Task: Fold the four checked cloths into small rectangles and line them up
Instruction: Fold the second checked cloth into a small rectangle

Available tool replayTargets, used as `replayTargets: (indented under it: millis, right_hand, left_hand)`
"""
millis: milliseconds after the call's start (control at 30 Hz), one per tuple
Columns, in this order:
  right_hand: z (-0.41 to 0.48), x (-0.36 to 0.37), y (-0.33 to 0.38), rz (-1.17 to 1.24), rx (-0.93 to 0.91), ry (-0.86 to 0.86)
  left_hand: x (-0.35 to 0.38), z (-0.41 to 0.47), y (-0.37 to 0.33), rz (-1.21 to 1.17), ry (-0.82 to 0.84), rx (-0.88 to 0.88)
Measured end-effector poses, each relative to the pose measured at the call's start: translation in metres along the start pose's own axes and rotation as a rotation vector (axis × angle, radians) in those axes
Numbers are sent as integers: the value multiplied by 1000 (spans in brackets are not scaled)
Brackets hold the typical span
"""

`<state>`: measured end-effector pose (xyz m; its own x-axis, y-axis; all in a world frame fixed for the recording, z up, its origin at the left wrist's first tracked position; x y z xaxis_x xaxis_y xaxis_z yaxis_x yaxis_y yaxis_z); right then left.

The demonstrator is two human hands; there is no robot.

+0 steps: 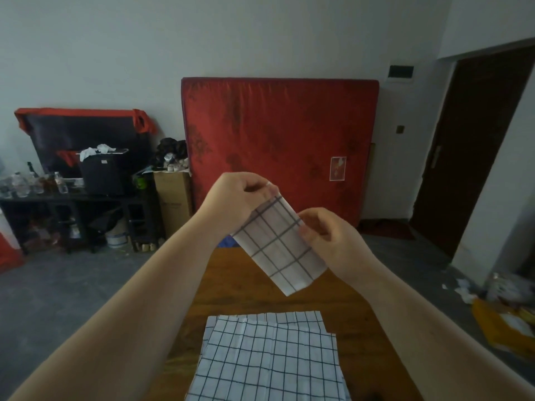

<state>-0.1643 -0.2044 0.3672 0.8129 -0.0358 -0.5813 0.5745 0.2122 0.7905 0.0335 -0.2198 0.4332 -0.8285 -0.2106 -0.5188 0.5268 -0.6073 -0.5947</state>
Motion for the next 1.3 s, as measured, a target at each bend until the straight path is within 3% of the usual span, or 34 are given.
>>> replayTargets:
  millis: [333,533,733,1000,1300]
  right_hand:
    - [-2,-14,0,56,38,-72]
    - [3,-30,-7,246,99,-166]
    - [3,-23,-15,485,214,-156]
    - [0,-20,-24,484,223,-198]
    - [1,-27,-27,274,152,-241]
  left_hand:
    - [1,-3,-2,-64,232,26]
    - [14,-19,28,-588,258,-128]
    - [56,-35,32,-693,262,-223]
    - [60,-37,36,-607,-44,-261]
    - [49,-35,34,-307,-62,-111]
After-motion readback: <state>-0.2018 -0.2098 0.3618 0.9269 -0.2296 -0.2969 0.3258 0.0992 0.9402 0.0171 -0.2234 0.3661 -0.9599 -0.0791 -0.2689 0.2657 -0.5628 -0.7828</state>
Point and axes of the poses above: each hand's wrist, its own z-axis towards the middle knuckle, its own x-axis out of the palm, y = z × x, the point moved 5 cm from there along z, towards the middle knuckle, and after that the axes turned 15 degrees about x, right-handed, at the moved point
